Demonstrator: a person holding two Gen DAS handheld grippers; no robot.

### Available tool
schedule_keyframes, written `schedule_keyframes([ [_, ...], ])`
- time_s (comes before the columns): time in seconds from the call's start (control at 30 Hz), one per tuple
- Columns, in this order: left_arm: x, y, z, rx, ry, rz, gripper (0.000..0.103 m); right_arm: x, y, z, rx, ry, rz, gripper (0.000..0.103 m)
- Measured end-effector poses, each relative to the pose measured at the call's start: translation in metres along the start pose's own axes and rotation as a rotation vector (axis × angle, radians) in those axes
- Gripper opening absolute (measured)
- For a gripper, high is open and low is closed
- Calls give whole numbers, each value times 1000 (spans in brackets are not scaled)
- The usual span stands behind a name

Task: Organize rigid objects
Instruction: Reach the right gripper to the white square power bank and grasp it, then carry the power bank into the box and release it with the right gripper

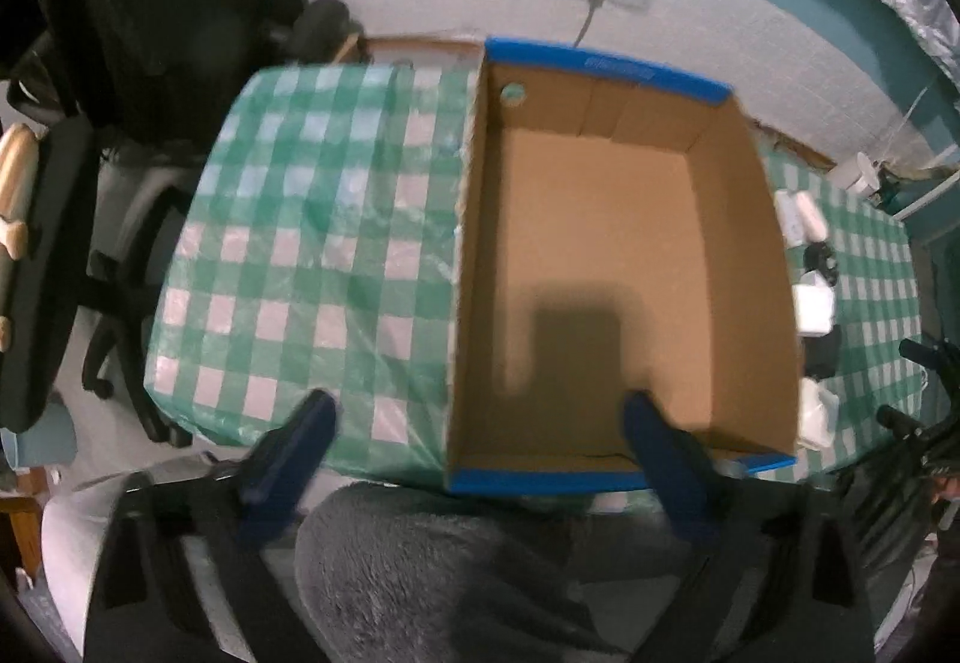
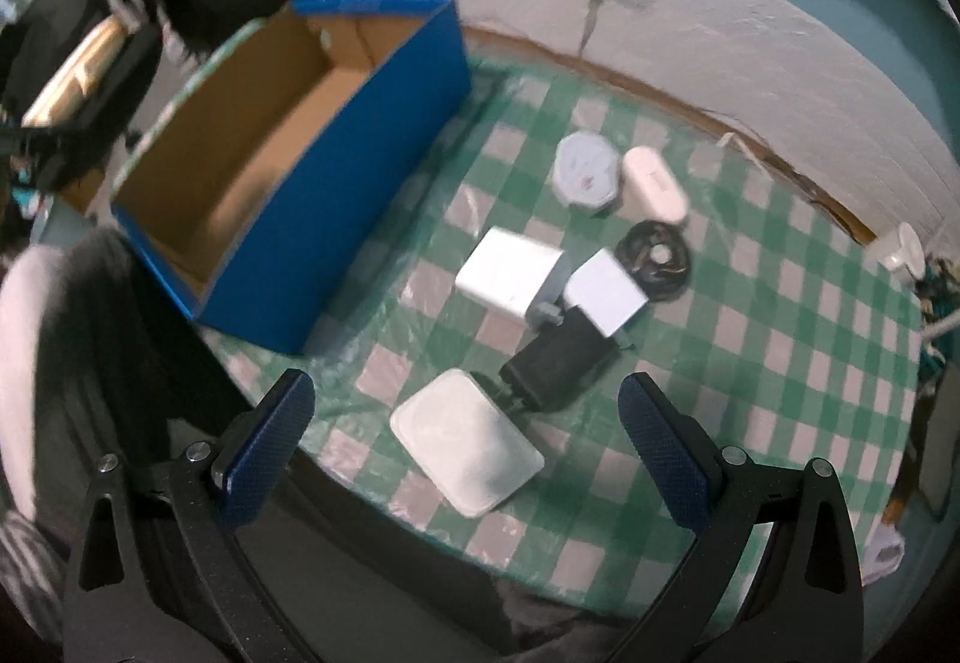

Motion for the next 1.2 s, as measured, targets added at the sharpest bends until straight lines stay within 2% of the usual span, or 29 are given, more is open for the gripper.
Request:
schedule_keyframes([
  [0.1, -1, -6, 18, 10, -57, 0, 67, -9, -1, 23, -3, -47, -47, 101],
  [0.13, -2, -7, 25, 2, -81, -5, 65, -12, -1, 30, -6, -63, -58, 101],
  [0.2, -5, -9, 35, -9, -122, -15, 48, -18, 1, 42, 1, -89, -61, 101],
  [0.23, -6, -7, 39, -24, -138, -15, 45, -20, 2, 47, 7, -98, -62, 101],
  [0.3, -9, -6, 45, -38, -162, -23, 32, -25, 4, 56, 17, -122, -65, 101],
  [0.37, -12, -7, 50, -22, -184, -21, 26, -30, 7, 63, 20, -144, -78, 101],
  [0.57, -15, -2, 57, -43, -214, -18, 24, -44, 11, 80, 18, -203, -137, 98],
  [0.7, -17, 3, 59, -37, -233, 17, 18, -52, 7, 89, 41, -245, -166, 93],
  [0.77, -17, 6, 60, -28, -237, 33, 16, -57, 4, 95, 43, -275, -188, 88],
  [0.8, -17, 6, 61, -22, -237, 34, 16, -60, 2, 98, 42, -293, -197, 81],
  [0.87, -18, 6, 63, -12, -236, 42, 16, -61, 2, 102, 15, -307, -198, 80],
  [1.0, -19, 6, 64, -9, -230, 52, 15, -53, 1, 106, 41, -321, -39, 73],
  [1.03, -19, 5, 65, -12, -231, 49, 14, -49, 1, 106, 44, -315, 10, 69],
  [1.2, -23, 7, 66, -28, -238, 38, 12, -29, 6, 109, 63, -266, 206, 66],
])
Point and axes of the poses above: each gripper's, at about its wrist camera, not at the fingertips, and z roughly the way its jaws point, y to its right, x to its top, the point moved 10 cm from there along z, roughly the way its jaws point, and after that the axes turned 3 degrees about x, right-handed, at the moved point
